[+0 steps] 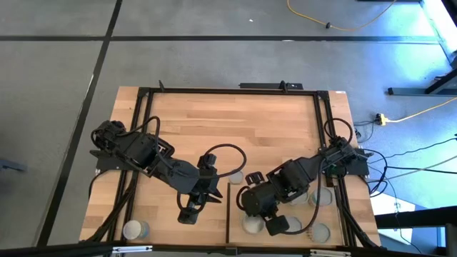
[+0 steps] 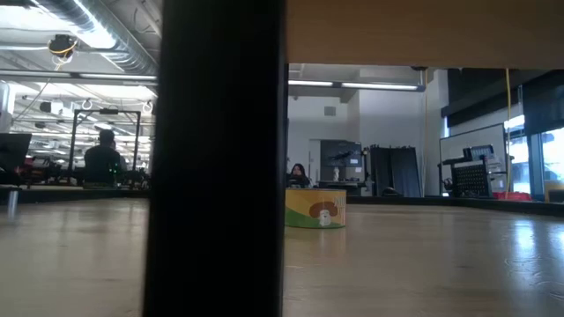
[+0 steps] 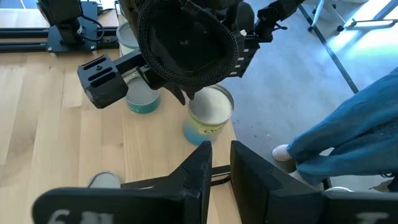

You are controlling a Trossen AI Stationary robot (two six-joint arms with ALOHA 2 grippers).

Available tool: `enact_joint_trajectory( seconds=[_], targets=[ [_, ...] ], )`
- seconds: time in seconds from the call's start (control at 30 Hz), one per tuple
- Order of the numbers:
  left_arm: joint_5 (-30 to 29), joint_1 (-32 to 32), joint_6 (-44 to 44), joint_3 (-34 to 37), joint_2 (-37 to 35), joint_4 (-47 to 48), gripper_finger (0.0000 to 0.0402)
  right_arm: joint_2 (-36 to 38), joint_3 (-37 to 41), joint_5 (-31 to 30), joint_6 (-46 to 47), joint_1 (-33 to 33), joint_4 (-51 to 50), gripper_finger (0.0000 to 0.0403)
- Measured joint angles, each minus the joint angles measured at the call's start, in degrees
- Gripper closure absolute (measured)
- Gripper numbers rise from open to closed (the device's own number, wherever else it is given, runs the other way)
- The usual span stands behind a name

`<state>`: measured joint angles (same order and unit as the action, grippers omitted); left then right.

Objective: Pick and place cans onto a shelf
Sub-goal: Put the top blue canned cherries on the shelf aligned with the other green tuna can

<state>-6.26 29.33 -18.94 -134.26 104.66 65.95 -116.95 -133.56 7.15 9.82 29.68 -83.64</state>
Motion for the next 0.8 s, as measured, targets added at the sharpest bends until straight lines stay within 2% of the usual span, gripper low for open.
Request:
enact_joint_trajectory(
  seconds=[0.23,0.33,0.4,0.6,0.8],
  targets=[
    [0.0,0.0,0.0,0.0,0.0,1.2,0.0350,0.2,-1.4,0.0,-0.3,0.0,0.3,0.0350],
    [0.0,0.2,0.0,0.0,0.0,3.3,0.0350,1.5,-1.3,-0.3,-1.1,0.0,1.3,0.0371],
    [0.0,0.5,0.0,0.0,0.0,4.5,0.0350,2.8,-1.4,-2.0,-1.6,0.1,1.5,0.0393],
    [-0.4,1.8,0.0,0.0,0.0,5.6,0.0353,6.7,-1.4,-6.4,-1.0,2.2,1.5,0.0399],
    [-6.1,3.1,-1.2,0.0,0.8,4.5,0.0384,10.9,-1.4,-13.2,1.3,6.4,1.5,0.0400]
  ],
)
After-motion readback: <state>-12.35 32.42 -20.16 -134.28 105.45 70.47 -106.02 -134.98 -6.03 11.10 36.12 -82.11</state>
